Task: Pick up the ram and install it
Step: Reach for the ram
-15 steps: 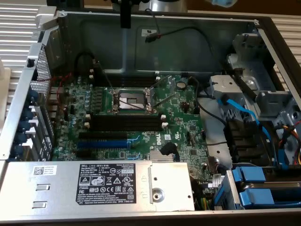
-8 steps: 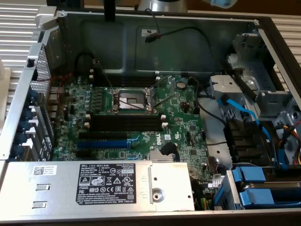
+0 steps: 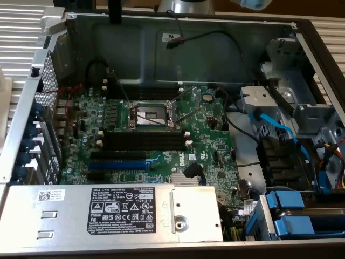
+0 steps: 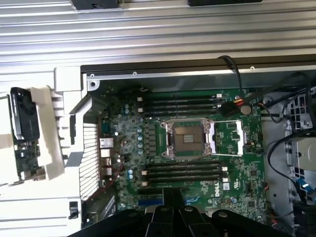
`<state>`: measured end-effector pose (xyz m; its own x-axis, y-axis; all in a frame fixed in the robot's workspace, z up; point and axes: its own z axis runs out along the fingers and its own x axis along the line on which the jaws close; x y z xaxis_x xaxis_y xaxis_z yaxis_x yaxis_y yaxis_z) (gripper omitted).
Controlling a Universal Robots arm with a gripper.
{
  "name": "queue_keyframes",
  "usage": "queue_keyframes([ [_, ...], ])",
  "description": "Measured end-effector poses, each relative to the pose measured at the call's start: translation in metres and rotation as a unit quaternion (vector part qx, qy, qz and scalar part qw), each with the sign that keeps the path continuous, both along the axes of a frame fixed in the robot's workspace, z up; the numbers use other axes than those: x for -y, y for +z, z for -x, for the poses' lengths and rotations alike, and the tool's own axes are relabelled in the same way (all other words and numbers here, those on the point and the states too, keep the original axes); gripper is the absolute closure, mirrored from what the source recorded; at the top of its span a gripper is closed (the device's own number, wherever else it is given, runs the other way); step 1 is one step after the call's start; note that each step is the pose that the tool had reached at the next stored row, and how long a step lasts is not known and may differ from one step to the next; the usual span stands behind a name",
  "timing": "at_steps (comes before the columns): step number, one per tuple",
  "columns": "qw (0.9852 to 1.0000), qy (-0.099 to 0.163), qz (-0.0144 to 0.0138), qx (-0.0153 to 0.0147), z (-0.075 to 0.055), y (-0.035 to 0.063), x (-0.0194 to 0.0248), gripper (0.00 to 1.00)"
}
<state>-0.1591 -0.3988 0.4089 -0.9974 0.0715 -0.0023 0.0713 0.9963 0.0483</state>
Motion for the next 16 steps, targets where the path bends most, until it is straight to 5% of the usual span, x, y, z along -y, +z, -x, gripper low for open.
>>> queue_keyframes([
  [10, 1.0000, 0.000, -0.0004, -0.0012, 0.042, 0.0002, -0.0014, 0.89],
  [16, 1.0000, 0.000, -0.0005, -0.0028, 0.058, 0.0003, -0.0102, 0.89],
])
